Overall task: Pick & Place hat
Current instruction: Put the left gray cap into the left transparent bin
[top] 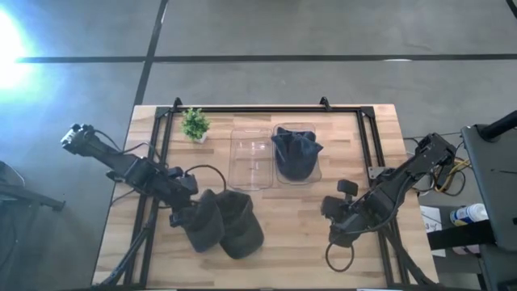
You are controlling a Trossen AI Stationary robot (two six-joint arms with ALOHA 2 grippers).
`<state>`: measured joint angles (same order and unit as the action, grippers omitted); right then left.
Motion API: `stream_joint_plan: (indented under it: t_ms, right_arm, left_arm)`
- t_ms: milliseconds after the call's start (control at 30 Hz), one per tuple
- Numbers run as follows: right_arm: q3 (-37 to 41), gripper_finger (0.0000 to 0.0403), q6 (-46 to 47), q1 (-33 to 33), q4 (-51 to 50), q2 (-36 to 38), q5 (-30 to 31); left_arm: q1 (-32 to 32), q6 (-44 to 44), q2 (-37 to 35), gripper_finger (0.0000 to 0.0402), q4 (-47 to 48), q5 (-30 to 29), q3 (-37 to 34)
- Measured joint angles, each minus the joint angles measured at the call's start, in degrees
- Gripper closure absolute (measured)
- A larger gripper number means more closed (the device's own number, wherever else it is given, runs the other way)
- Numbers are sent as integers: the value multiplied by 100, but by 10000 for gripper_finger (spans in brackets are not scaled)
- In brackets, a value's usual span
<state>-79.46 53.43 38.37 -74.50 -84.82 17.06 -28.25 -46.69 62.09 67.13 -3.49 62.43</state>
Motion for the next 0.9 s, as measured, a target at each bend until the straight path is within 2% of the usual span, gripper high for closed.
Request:
stream_joint_plan:
  t_ms: [300, 467, 600, 900]
  right_arm:
    - [4, 394, 0, 0, -11, 0, 5]
    - [15, 394, 42, 0, -15, 0, 6]
    - [33, 394, 15, 0, -19, 0, 73]
    - [39, 394, 84, 0, -22, 0, 87]
  left_arm:
    - [-120, -417, -3, 401, -141, 401, -566]
    - [-197, -500, -9, 401, -1213, 894, -1126]
    - [-197, -504, -9, 401, -2023, 951, -1404]
    - [-197, -623, -9, 401, -2078, 1028, -1669]
